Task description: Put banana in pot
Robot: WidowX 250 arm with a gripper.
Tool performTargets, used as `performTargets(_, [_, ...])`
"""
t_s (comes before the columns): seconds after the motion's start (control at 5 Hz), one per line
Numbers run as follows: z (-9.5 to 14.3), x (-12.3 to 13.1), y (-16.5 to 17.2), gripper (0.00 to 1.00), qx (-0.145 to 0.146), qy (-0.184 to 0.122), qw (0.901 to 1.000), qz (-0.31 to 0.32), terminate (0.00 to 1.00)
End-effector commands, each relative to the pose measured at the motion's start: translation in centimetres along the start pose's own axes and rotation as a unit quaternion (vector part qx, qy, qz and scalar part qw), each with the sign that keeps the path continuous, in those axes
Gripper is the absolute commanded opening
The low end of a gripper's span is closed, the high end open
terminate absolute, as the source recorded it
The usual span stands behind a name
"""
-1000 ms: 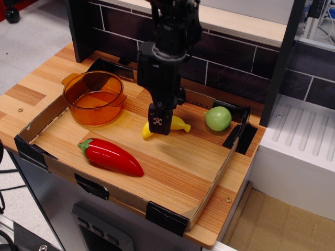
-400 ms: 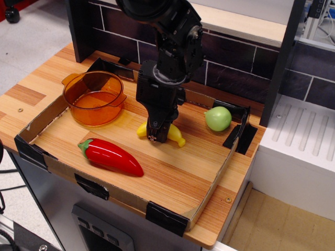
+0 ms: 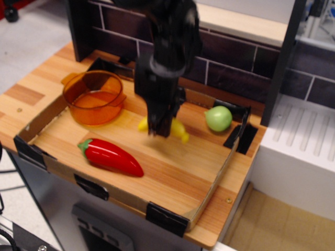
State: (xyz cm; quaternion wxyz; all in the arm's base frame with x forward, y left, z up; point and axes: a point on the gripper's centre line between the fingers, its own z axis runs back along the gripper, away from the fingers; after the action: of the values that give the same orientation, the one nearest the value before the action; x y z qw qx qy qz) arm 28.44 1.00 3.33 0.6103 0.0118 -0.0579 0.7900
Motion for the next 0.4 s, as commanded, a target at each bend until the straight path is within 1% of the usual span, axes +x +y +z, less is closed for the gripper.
performTargets(0.0, [6.6,4.6,-3.3,0.00,-0.069,0.032,0.9955,0.056,0.00])
performTargets(0.2, [6.2,8.0,-4.3,0.00,-0.067,0.027,0.9945,0.076,0.00])
